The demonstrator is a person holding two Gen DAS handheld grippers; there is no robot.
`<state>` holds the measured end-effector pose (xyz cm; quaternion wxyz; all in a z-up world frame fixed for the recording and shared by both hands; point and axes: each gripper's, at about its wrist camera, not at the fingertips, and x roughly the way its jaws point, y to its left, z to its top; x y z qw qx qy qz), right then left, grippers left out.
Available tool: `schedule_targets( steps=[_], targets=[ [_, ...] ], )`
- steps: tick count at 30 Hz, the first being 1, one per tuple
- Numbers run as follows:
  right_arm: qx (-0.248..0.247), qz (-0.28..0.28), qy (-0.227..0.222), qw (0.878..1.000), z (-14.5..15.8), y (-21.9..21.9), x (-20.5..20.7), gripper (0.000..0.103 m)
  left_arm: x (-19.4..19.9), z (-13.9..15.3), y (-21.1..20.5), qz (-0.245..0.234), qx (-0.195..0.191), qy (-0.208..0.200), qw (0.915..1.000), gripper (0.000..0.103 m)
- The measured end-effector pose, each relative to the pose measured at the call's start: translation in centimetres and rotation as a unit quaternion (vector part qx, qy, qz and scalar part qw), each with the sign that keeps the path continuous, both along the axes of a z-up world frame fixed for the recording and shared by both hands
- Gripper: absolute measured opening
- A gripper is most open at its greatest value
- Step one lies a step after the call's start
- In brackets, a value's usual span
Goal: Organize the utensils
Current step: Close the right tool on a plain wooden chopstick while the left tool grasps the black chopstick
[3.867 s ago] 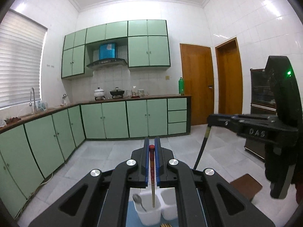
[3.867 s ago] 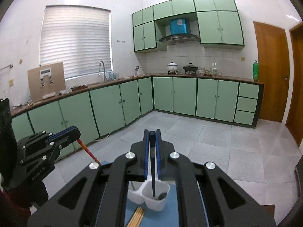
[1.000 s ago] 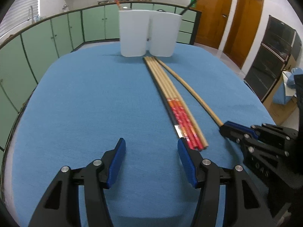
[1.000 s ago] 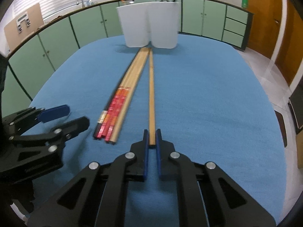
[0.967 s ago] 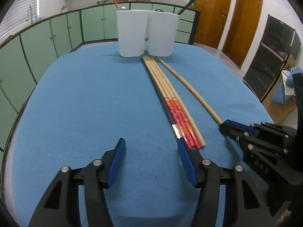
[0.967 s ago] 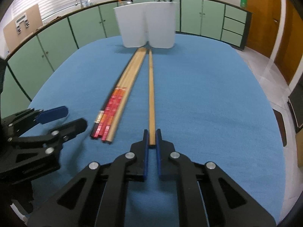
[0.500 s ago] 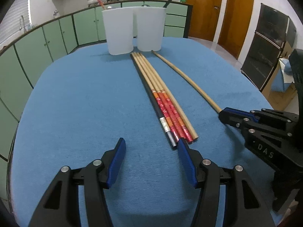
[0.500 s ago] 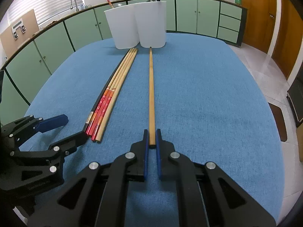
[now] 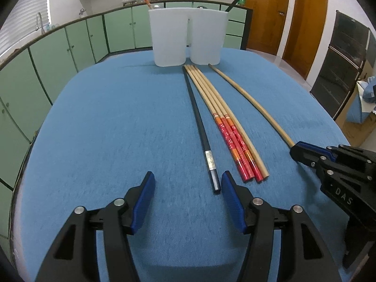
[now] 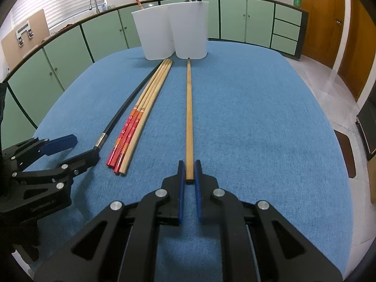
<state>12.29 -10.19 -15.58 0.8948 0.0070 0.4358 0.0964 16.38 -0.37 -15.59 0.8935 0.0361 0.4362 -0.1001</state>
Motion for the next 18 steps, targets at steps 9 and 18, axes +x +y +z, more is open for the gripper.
schedule_targets(
  steps=[9, 18],
  targets=[
    [0.002, -0.001, -0.002, 1.0, 0.0, -0.2, 0.0, 0.006, -0.4, 0.2, -1.0, -0.016, 0.002, -0.006, 0.9999, 0.008],
    [0.003, 0.009, -0.036, 0.999, 2.4, -0.5, -1.0, 0.006, -1.1, 2.2, 0.2, -0.007, -0.012, -0.026, 0.9996, 0.007]
  ],
)
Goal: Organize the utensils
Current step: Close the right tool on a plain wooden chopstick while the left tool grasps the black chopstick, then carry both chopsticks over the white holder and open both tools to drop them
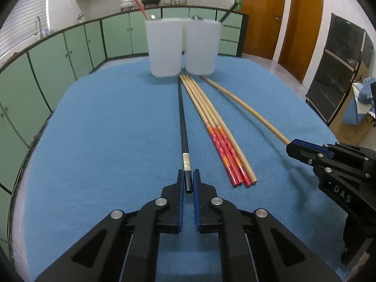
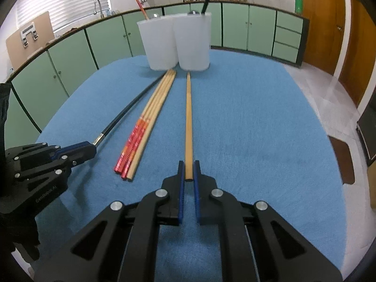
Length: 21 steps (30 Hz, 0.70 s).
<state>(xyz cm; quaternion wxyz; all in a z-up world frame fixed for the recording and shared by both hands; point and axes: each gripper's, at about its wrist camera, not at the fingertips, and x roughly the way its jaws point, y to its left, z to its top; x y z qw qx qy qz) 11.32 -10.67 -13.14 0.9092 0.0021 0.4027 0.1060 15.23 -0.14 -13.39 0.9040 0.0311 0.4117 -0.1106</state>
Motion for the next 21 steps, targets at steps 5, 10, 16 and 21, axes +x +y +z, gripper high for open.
schedule_targets(
  steps=[5, 10, 16, 21],
  targets=[
    [0.009, 0.001, -0.031, 0.999, 3.3, -0.7, -0.2, 0.006, -0.9, 4.0, 0.9, 0.005, -0.008, -0.047, 0.9988, 0.007],
    [0.018, 0.007, -0.077, 0.997, 8.0, -1.7, -0.1, 0.006, -1.3, 9.0, 1.9, 0.008, -0.022, -0.108, 0.9939, 0.007],
    [0.025, 0.024, -0.122, 0.992, 12.9, -2.0, 1.1, 0.006, -0.1, 13.6, 2.2, -0.004, -0.035, -0.161, 0.9864, 0.006],
    [0.04, 0.041, -0.135, 0.989, 16.3, -2.6, 3.2, 0.006, 1.4, 16.1, 1.8, -0.022, -0.048, -0.184, 0.9815, 0.006]
  ],
)
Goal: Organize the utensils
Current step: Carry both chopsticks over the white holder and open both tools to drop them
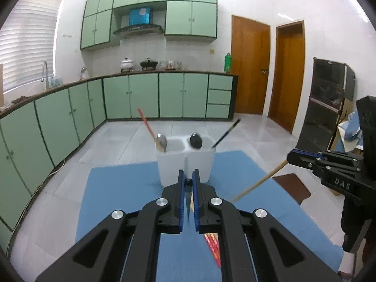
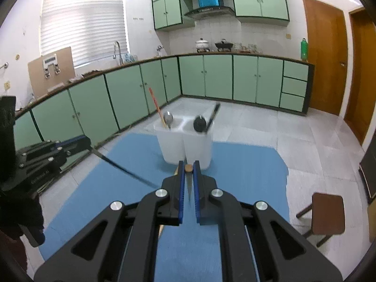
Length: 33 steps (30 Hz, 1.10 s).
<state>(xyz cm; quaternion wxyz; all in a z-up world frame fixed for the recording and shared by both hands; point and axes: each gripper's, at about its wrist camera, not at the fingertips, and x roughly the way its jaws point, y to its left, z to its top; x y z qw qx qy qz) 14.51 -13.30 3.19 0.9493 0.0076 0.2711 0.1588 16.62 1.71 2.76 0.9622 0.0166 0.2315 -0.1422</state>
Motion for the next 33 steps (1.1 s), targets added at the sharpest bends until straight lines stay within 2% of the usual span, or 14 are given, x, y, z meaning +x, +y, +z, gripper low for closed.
schedule_targets(
  steps=[6, 10, 17, 22, 27, 33],
  targets=[
    [-0.005, 0.021, -0.013, 1.0, 3.1, 0.4, 2.2, 0.006, 1.9, 1.9, -0.3, -0.022, -0.011, -0.009, 0.9997, 0.006],
    [-0.007, 0.035, -0.036, 0.999, 6.3, 0.7, 3.6, 0.006, 2.8, 3.5, -0.8, -0.03, -0.011, -0.028, 0.9991, 0.006],
    [0.003, 0.029, -0.097, 0.995, 11.8, 0.9, 7.8, 0.006, 5.6, 8.4, -1.7, -0.03, -0.018, -0.095, 0.9948, 0.006],
    [0.013, 0.013, -0.125, 0.992, 14.0, 0.8, 11.7, 0.006, 9.3, 11.3, -2.4, -0.017, -0.02, -0.142, 0.9895, 0.006],
    [0.0, 0.001, -0.132, 0.991, 13.2, 1.3, 15.3, 0.006, 13.2, 11.0, -3.5, -0.004, -0.01, -0.154, 0.988, 0.006],
    [-0.003, -0.005, -0.085, 0.996, 9.4, 1.8, 19.3, 0.006, 17.2, 7.4, -3.7, 0.004, -0.007, -0.121, 0.9926, 0.006]
  ],
)
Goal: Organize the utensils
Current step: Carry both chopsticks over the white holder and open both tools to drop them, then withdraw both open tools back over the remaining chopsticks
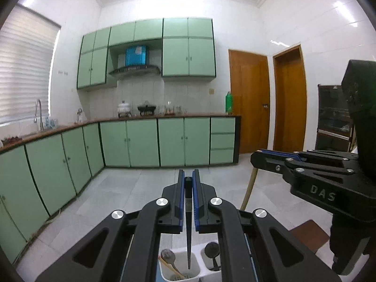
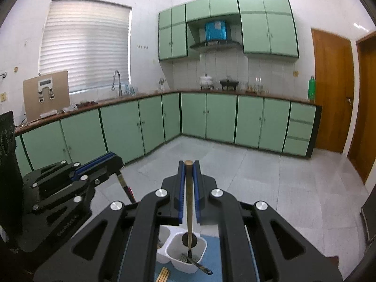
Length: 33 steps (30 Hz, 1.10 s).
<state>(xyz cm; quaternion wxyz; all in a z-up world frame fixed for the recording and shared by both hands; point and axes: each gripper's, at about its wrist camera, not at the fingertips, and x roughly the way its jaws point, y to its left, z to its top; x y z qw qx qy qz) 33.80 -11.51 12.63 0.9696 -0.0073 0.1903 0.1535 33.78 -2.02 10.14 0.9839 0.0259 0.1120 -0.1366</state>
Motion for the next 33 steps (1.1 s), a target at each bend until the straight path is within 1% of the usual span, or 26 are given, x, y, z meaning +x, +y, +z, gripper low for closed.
schedule_targets(
  steps=[3, 5, 6, 7, 8, 9, 10, 12, 14, 16, 18, 19, 21, 22, 23, 24, 25, 27, 29, 31, 33],
  targets=[
    [-0.003, -0.001, 0.02, 1.0, -1.9, 0.4, 0.5, 0.006, 1.4, -1.9, 0.2, 0.003, 0.004, 0.027, 0.9996, 0.006],
    [-0.009, -0.002, 0.042, 0.999, -3.3, 0.6, 0.9, 0.007, 2.1, -3.2, 0.3, 0.006, 0.003, 0.05, 0.9987, 0.007],
    [-0.009, -0.001, 0.051, 0.999, -3.8, 0.7, 1.1, 0.008, 2.1, -3.6, 0.5, 0.007, 0.002, 0.056, 0.9984, 0.011],
    [-0.007, -0.003, 0.057, 0.998, -4.1, 0.5, 1.2, 0.008, 2.0, -4.0, 0.6, 0.006, 0.001, 0.064, 0.9979, 0.018],
    [-0.004, -0.006, 0.058, 0.998, -4.3, 0.5, 0.9, 0.009, 1.8, -4.2, 0.8, 0.006, 0.0, 0.067, 0.9977, 0.022],
    [0.0, -0.01, 0.058, 0.998, -4.3, 0.3, 0.7, 0.013, 1.5, -4.2, 0.9, 0.007, 0.0, 0.069, 0.9976, 0.029],
    [0.005, -0.016, 0.056, 0.998, -4.2, -0.1, 0.3, 0.022, 1.0, -4.2, 1.0, 0.007, 0.001, 0.067, 0.9978, 0.032],
    [0.011, -0.024, 0.046, 0.999, -3.8, -0.5, -0.6, 0.031, 0.1, -4.0, 1.3, 0.006, 0.005, 0.062, 0.998, 0.034],
    [0.005, -0.033, 0.033, 0.999, -3.5, -1.1, -2.2, 0.034, -1.4, -3.8, 1.5, 0.005, 0.005, 0.062, 0.9981, 0.04],
    [0.004, -0.039, 0.024, 0.999, -3.6, -1.8, -4.2, 0.047, -3.3, -3.7, 1.8, 0.004, 0.004, 0.06, 0.9982, 0.044],
    [0.0, -0.041, 0.02, 0.999, -4.0, -2.3, -6.4, 0.052, -4.6, -3.9, 2.1, 0.007, 0.007, 0.063, 0.998, 0.048],
    [-0.002, -0.043, 0.019, 0.999, -4.4, -2.4, -7.5, 0.06, -5.5, -4.2, 2.3, 0.008, 0.009, 0.07, 0.9975, 0.05],
    [-0.006, -0.045, 0.019, 0.999, -5.3, -2.8, -9.3, 0.072, -7.5, -5.3, 2.7, 0.008, 0.008, 0.083, 0.9965, 0.053],
    [-0.008, -0.047, 0.019, 0.999, -6.1, -3.0, -10.6, 0.078, -8.0, -5.8, 2.8, 0.009, 0.009, 0.09, 0.9959, 0.055],
    [-0.009, -0.046, 0.023, 0.999, -6.9, -3.1, -11.6, 0.081, -8.8, -6.6, 2.8, 0.01, 0.011, 0.099, 0.995, 0.056],
    [-0.011, -0.046, 0.031, 0.998, -8.1, -3.0, -12.8, 0.087, -9.4, -7.4, 3.0, 0.013, 0.011, 0.11, 0.9938, 0.058],
    [-0.011, -0.046, 0.039, 0.998, -9.1, -3.0, -13.6, 0.089, -10.3, -8.6, 3.0, 0.013, 0.01, 0.126, 0.9919, 0.059],
    [-0.012, -0.045, 0.064, 0.997, -11.6, -2.7, -15.3, 0.09, -11.5, -10.9, 3.0, 0.009, 0.013, 0.159, 0.9872, 0.06],
    [-0.013, -0.045, 0.087, 0.995, -13.7, -2.3, -16.5, 0.09, -12.8, -12.9, 3.1, 0.011, 0.018, 0.18, 0.9834, 0.06],
    [-0.014, -0.047, 0.116, 0.992, -16.4, -1.8, -17.7, 0.09, -13.9, -15.4, 3.4, 0.015, 0.021, 0.208, 0.9777, 0.06],
    [-0.012, -0.044, 0.139, 0.989, -18.4, -1.2, -18.6, 0.09, -14.5, -17.4, 3.6, 0.019, 0.024, 0.232, 0.9722, 0.06]
  ],
)
